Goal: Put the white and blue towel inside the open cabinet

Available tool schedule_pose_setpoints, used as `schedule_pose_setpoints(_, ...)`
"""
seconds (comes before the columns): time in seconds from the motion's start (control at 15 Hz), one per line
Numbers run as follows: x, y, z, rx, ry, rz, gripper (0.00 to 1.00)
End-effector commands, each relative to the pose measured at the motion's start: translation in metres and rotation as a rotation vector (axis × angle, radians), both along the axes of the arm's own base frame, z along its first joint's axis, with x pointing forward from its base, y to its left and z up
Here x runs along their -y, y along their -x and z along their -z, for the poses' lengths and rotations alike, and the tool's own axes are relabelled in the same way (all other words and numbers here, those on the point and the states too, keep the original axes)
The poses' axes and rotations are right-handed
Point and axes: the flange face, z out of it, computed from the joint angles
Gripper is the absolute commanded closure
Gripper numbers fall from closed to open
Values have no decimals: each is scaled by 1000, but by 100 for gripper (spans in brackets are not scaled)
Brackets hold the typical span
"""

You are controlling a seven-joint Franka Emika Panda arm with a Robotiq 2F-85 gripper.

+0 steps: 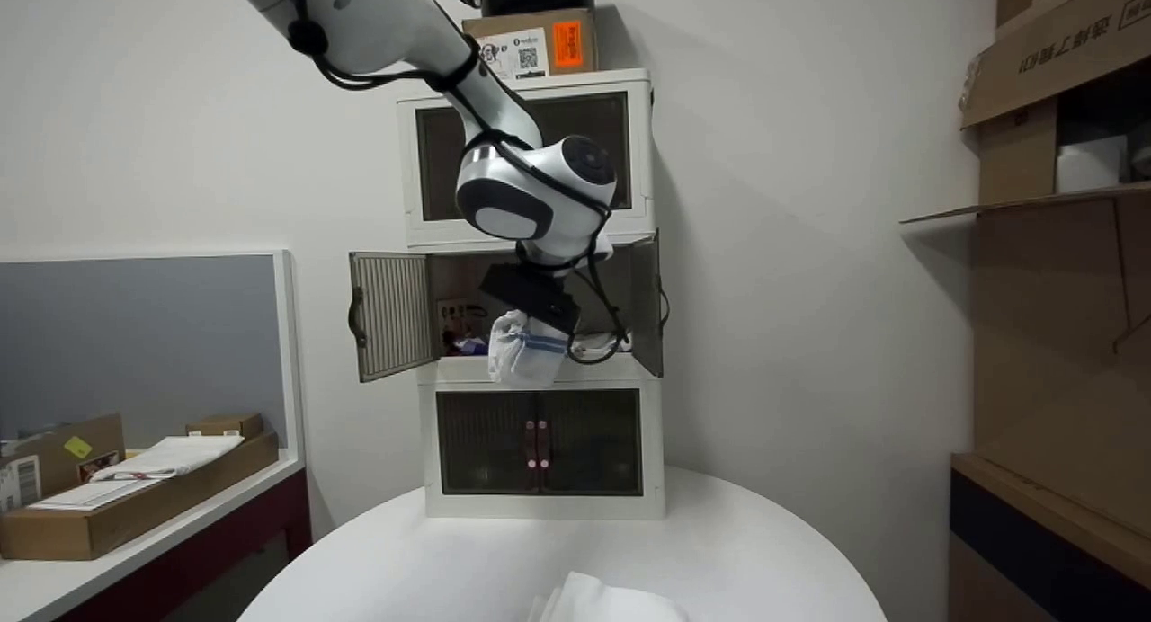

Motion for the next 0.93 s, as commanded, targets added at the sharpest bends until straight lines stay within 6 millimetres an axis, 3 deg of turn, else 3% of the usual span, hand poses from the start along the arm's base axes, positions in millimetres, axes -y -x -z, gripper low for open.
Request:
schedule_pose_setpoints(0.0,-2,-16,-24,89,-95,-69,98)
schedule_pose_setpoints(0.33,-6,-34,-24,168,-153,-107,98)
schedule_pose_setpoints(0.87,-13,-70,19,194,-192,-82,98)
